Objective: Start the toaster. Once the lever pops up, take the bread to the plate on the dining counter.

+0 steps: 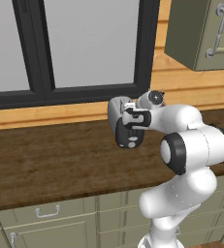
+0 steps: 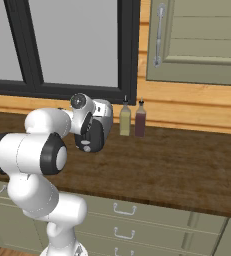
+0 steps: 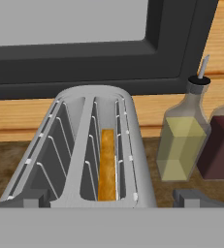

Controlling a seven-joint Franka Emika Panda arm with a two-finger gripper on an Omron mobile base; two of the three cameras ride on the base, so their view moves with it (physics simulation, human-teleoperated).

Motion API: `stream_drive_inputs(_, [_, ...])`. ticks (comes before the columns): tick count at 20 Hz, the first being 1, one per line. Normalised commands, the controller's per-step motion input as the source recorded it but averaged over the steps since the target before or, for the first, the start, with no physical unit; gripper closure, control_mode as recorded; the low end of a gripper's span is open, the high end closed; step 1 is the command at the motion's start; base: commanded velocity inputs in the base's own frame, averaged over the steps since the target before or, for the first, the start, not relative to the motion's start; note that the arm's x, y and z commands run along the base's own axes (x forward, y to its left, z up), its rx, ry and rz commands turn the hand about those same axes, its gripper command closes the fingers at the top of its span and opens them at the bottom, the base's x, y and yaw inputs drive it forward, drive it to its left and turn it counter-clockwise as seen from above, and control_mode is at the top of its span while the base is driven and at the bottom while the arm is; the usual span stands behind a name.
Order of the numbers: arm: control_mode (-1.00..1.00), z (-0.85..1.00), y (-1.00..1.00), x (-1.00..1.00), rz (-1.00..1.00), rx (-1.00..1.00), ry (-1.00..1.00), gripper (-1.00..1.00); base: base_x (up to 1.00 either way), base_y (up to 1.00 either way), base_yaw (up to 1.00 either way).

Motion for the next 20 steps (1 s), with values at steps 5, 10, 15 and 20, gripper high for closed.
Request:
stream_drive_inputs(5, [-1.00,0.00,0.00,0.00,0.00,0.00,0.00,-1.00,0.00,0.00,0.00])
stream_drive_inputs(10, [-1.00,0.00,0.00,0.00,0.00,0.00,0.00,-1.00,0.00,0.00,0.00])
stream_drive_inputs(15, [-1.00,0.00,0.00,0.00,0.00,0.00,0.00,-1.00,0.00,0.00,0.00])
stream_drive_inputs(20, [-1.00,0.00,0.00,0.00,0.00,0.00,0.00,-1.00,0.00,0.00,0.00])
